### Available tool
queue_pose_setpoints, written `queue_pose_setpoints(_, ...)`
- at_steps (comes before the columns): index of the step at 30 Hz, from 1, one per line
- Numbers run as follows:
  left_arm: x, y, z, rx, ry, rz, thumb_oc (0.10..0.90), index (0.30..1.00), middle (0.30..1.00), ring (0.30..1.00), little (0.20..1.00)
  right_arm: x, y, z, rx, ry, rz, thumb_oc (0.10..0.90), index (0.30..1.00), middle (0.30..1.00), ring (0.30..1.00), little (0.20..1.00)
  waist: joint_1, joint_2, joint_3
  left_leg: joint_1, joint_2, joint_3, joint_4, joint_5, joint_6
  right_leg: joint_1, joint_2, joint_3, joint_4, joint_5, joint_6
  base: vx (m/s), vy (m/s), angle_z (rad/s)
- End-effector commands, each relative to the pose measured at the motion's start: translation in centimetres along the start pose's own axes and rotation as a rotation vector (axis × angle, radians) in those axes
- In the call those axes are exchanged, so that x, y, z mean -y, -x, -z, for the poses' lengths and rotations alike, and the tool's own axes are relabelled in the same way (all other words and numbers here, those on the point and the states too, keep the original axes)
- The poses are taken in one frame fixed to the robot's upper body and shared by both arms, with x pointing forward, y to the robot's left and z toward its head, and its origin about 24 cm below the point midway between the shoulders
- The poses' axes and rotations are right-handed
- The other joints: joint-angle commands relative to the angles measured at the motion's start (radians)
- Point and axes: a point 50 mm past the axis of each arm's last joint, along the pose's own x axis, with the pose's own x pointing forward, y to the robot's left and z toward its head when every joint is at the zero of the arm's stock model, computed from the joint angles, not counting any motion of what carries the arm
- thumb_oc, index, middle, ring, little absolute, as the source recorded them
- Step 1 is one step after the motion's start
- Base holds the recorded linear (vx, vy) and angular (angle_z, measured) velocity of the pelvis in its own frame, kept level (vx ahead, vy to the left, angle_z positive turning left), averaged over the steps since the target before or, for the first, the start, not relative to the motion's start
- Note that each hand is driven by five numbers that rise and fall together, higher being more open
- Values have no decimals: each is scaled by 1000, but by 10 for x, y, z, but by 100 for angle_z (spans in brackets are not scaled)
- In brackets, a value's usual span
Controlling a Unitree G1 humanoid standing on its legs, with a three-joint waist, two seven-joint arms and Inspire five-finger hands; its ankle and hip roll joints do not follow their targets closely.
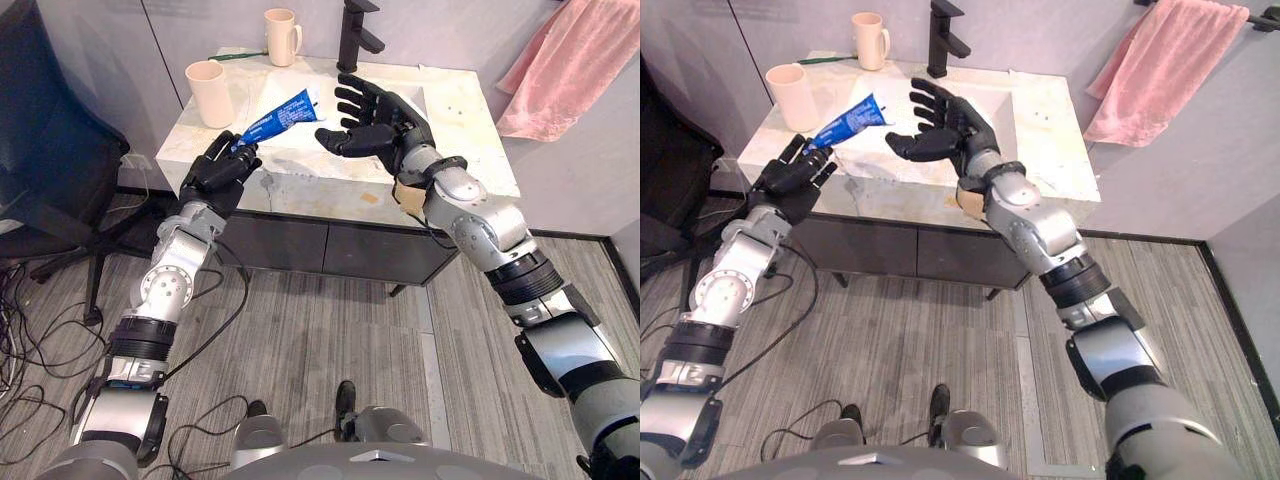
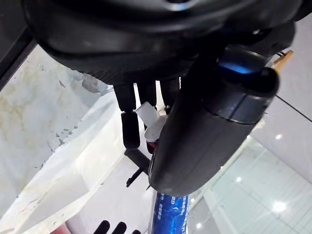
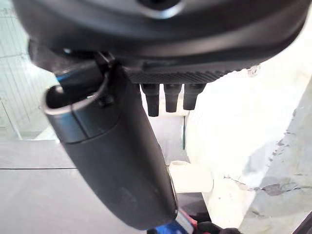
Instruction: Organize the bathroom.
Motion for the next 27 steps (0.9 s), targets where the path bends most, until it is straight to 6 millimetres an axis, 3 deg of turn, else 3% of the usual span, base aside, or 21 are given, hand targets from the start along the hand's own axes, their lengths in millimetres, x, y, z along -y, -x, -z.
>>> queue_pose_setpoints(1, 42, 1, -36, 187, -48, 202, 400, 300, 300, 300, 300, -34, -8, -58, 232, -36, -119, 800, 900, 900, 900, 900, 21, 3, -163, -67, 49, 47, 50, 42, 7, 63, -16, 52, -6, -192, 25, 0, 0, 0)
queue_pose_setpoints(13, 43, 0, -32, 178, -58, 199, 400, 300, 300, 300, 300, -54, -8, -57, 206, -143, -181, 800, 900, 900, 900, 900, 22, 2, -168, -63, 45, 44, 55, 35, 11, 68, -14, 59, -6, -191, 23, 0, 0, 0)
queue_pose_setpoints(22, 44, 0, -31, 179, -54, 190, 400, 300, 300, 300, 300, -59, -9, -52, 198, -142, -190, 800, 900, 900, 900, 900, 22, 2, -166, -60, 43, 45, 51, 33, 13, 69, -14, 59, -9, -190, 23, 0, 0, 0)
queue_pose_setpoints(23, 43, 0, -31, 179, -53, 188, 400, 300, 300, 300, 300, -59, -9, -52, 200, -144, -197, 734, 801, 801, 801, 801, 21, 2, -166, -59, 43, 45, 51, 34, 13, 69, -14, 58, -8, -190, 22, 0, 0, 0)
queue_pose_setpoints(24, 43, 0, -31, 178, -50, 187, 400, 300, 300, 300, 300, -59, -9, -52, 202, -143, -199, 541, 512, 512, 512, 512, 21, 2, -166, -59, 43, 45, 51, 33, 14, 70, -14, 59, -8, -190, 22, 0, 0, 0)
queue_pose_setpoints(25, 43, 0, -30, 179, -51, 186, 400, 300, 300, 300, 300, -60, -9, -53, 203, -141, -198, 456, 385, 385, 385, 385, 21, 2, -166, -59, 43, 46, 51, 32, 14, 70, -14, 59, -8, -190, 23, 0, 0, 0)
queue_pose_setpoints(26, 42, 1, -30, 177, -53, 186, 400, 300, 300, 300, 300, -60, -8, -53, 205, -150, -202, 400, 300, 300, 300, 300, 20, 1, -166, -59, 43, 47, 51, 31, 14, 69, -15, 58, -8, -190, 23, 0, 0, 0)
queue_pose_setpoints(27, 41, 0, -30, 177, -54, 185, 400, 300, 300, 300, 300, -60, -8, -54, 209, -151, -204, 400, 300, 300, 300, 300, 20, 1, -166, -60, 42, 47, 52, 29, 14, 68, -16, 58, -7, -190, 23, 0, 0, 0)
